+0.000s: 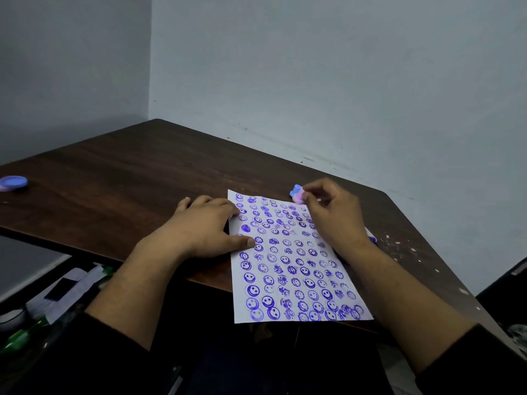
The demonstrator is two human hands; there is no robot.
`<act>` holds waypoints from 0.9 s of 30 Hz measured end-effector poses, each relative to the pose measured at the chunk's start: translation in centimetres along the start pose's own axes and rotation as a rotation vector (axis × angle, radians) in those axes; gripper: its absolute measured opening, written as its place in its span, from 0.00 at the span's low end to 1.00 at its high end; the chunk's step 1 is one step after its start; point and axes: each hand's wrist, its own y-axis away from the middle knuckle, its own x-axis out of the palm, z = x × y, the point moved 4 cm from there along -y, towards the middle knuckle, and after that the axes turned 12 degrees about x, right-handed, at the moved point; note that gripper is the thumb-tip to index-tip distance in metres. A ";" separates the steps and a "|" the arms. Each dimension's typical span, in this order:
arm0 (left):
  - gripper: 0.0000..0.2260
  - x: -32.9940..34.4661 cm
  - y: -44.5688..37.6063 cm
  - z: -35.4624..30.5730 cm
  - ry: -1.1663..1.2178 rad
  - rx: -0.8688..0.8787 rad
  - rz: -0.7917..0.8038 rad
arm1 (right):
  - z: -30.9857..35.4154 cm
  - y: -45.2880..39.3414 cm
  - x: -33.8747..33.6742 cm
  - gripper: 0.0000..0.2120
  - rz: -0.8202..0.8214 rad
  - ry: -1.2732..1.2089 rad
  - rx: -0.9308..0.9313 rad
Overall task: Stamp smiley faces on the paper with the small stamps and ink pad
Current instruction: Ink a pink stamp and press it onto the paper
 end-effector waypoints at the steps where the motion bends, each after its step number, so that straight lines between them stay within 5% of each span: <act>1: 0.41 0.0 0.0 0.0 -0.001 0.002 0.000 | 0.4 -0.7 -0.4 0.07 0.007 -0.056 0.034; 7: 0.41 -0.1 0.0 -0.1 0.001 0.002 -0.002 | 1.9 -4.6 -1.6 0.05 -0.008 -0.181 0.154; 27: 0.44 0.1 -0.1 0.2 0.004 0.011 -0.005 | -1.7 -9.4 5.9 0.07 0.139 0.404 0.154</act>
